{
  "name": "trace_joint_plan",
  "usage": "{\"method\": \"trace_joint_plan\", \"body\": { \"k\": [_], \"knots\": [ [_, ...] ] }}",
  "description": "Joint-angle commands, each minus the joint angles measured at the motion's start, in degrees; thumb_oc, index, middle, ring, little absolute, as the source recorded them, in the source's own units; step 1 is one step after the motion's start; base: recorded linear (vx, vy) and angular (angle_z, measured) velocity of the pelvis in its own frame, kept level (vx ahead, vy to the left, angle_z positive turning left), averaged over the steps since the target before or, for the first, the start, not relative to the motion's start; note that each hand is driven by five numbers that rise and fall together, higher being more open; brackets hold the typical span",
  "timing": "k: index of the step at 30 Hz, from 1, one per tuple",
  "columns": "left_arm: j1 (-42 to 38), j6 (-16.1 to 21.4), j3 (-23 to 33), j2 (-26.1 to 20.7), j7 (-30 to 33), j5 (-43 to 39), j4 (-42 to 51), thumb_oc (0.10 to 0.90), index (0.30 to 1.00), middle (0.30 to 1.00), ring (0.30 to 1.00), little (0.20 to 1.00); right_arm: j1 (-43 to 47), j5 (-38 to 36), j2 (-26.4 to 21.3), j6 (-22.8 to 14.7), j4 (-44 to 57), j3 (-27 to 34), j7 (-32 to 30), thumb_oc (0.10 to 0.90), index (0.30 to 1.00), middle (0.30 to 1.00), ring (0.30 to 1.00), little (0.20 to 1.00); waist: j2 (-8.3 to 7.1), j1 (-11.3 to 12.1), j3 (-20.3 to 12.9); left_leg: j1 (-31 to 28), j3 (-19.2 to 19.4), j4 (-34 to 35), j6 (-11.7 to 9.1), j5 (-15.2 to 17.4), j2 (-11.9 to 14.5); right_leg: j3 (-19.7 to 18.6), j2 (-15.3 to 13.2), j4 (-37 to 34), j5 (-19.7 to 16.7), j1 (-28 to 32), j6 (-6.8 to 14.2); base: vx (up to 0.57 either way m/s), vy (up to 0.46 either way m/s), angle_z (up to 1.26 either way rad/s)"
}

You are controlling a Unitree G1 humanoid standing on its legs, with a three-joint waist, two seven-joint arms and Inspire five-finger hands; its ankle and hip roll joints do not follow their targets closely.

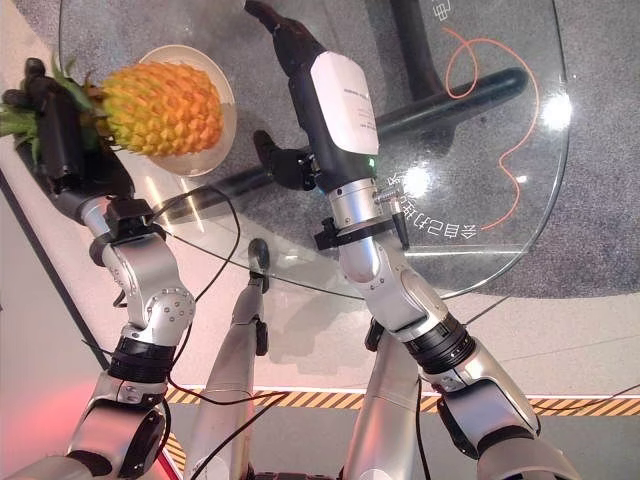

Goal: Pick up the fruit to the plate

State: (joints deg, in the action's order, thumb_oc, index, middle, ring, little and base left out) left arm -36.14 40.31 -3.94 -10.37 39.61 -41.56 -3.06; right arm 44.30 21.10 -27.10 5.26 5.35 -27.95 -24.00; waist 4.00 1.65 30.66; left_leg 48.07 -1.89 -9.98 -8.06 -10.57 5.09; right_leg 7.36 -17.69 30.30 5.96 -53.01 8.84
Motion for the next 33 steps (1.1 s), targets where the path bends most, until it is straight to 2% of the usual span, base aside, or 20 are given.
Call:
{"method": "trace_joint_plan", "body": {
  "k": [1, 7, 13, 19, 27, 30, 33],
  "knots": [
    [-7.2, 7.8, 2.0, -3.7, 0.9, 9.9, 7.5, 0.1, 0.3, 0.3, 0.3, 0.2, 6.7, 1.1, 1.8, -3.1, 3.8, 1.5, -4.2, 0.8, 0.9, 0.9, 0.9, 0.9, -1.42, 1.3, -0.9, -1.2, 0.5, -3.1, 2.6, 4.3, -2.6, 0.4, 4.7, -12.2, -8.7, 5.9, -1.2, 0.0, 0.0, 0.0],
    [-7.9, 8.3, 2.4, -3.9, 3.5, 13.3, 7.1, 0.1, 0.3, 0.3, 0.3, 0.2, 6.2, 0.7, 1.6, -2.9, 2.3, 1.9, -6.1, 0.8, 0.9, 0.9, 0.9, 0.9, -1.46, 1.1, -0.9, -1.0, 0.6, -2.4, 2.7, 3.6, -2.5, 0.4, 4.8, -12.8, -9.3, 5.7, -1.2, -0.01, 0.001, 0.0],
    [-8.7, 7.3, 2.8, -5.1, 10.1, 22.3, 5.8, 0.1, 0.3, 0.3, 0.3, 0.2, 4.5, -0.6, 1.1, -2.9, 0.1, 3.4, -9.9, 0.8, 0.9, 0.9, 0.9, 0.9, -1.64, 0.6, -0.9, -1.8, 0.8, -2.1, 2.5, 4.1, -2.2, 0.1, 5.1, -12.6, -8.8, 6.2, -1.2, -0.02, 0.01, 0.0],
    [-9.6, 6.0, 2.9, -7.2, 15.5, 30.3, 2.8, 0.1, 0.3, 0.3, 0.3, 0.2, 2.3, -6.4, 0.2, -3.6, -2.0, 5.7, -14.5, 0.8, 0.9, 0.9, 0.9, 0.9, -1.98, -0.2, -0.9, -1.8, 1.1, -2.3, 2.3, 4.3, -1.8, -0.4, 5.3, -12.4, -8.7, 6.0, -1.2, -0.01, 0.014, 0.0],
    [-10.7, 5.7, 3.7, -10.9, 22.1, 39.5, -3.6, 0.1, 0.3, 0.3, 0.3, 0.2, -4.4, -15.2, -0.1, -7.0, -6.4, 12.1, -23.8, 0.8, 0.9, 0.9, 0.9, 0.9, -2.48, -2.1, -0.9, -2.2, 2.0, -1.9, 2.1, 4.5, -1.0, -1.6, 6.0, -12.6, -8.7, 5.9, -1.3, -0.01, 0.057, -0.01],
    [-10.4, 6.1, 3.9, -12.0, 23.2, 40.7, -5.0, 0.1, 0.3, 0.3, 0.3, 0.2, -6.9, -16.1, -0.3, -8.2, -7.8, 14.4, -26.4, 0.8, 0.9, 0.9, 0.9, 0.9, -2.72, -2.7, -0.9, -2.4, 2.3, -1.8, 2.1, 4.6, -0.8, -1.9, 6.2, -12.7, -8.8, 6.0, -1.2, 0.0, 0.05, -0.03],
    [-10.2, 6.7, 4.3, -13.2, 24.0, 41.3, -7.2, 0.1, 0.3, 0.3, 0.3, 0.2, -8.9, -15.3, -1.4, -7.7, -10.1, 17.1, -31.0, 0.8, 0.9, 0.9, 0.9, 0.9, -3.18, -3.4, -0.9, -2.7, 2.6, -1.8, 2.1, 4.8, -0.4, -2.2, 6.4, -12.8, -8.9, 6.1, -1.2, 0.0, 0.044, -0.09]
  ]
}}
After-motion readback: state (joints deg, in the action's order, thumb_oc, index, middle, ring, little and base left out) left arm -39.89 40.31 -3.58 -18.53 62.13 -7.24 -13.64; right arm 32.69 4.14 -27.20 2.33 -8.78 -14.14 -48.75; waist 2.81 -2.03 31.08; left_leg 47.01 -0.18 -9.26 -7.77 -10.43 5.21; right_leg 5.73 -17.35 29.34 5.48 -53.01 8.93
